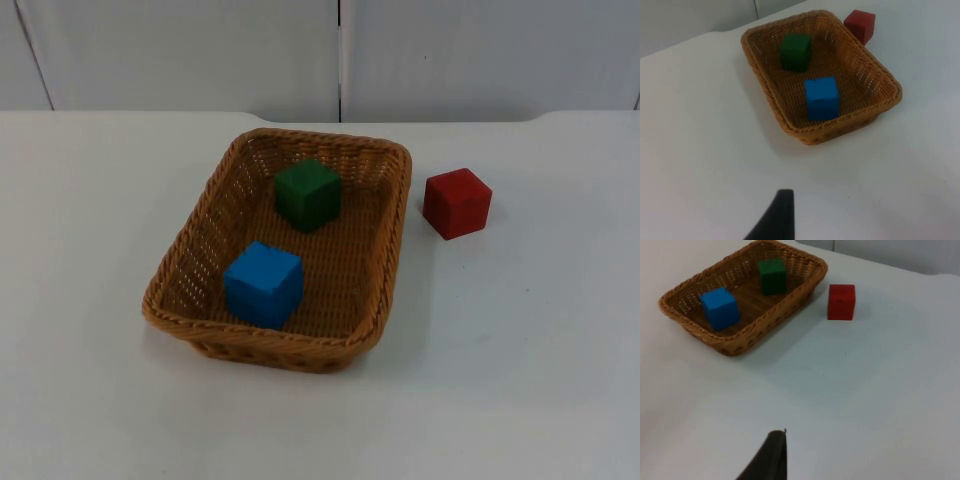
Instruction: Pick up one cube with each hand and place exactly two cubes into the same basket, leaving the remaining cube outside.
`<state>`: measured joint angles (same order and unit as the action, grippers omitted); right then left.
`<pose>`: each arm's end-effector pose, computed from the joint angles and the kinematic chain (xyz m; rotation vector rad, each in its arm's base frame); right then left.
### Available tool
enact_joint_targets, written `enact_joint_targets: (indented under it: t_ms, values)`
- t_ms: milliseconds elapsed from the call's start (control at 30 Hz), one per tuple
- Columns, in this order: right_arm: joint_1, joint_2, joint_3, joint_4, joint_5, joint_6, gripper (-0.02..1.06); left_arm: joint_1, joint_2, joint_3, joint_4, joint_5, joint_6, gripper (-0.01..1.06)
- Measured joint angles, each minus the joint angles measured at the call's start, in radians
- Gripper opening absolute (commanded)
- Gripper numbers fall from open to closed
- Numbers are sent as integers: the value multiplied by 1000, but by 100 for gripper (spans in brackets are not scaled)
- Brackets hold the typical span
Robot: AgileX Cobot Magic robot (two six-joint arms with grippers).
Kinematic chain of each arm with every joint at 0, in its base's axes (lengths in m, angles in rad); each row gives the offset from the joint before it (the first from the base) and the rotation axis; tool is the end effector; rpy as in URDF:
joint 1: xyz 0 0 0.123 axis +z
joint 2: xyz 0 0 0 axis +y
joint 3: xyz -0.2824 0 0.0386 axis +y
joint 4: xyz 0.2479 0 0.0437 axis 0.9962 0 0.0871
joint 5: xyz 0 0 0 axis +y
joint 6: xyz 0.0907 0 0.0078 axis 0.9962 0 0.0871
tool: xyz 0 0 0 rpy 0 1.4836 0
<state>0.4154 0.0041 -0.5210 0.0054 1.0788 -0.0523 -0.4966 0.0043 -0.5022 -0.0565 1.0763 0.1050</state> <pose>-0.0070 -0.0026 0.2815 -0.4762 1.9975 0.2327 -0.0067 -0.0015 0.2767 0.6178 1.9810 -0.3089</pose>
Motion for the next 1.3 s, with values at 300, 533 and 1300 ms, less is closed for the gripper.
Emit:
enact_joint_targets:
  t_ms: [300,533,1300]
  values:
    - [-185,0,0,0,0,0,105,0,0,0,0,2,0,105]
    - [-293,0,0,2,0,0,105,0,0,0,0,2,0,105]
    - [-330,0,0,2,0,2,105,65,0,0,0,2,0,105]
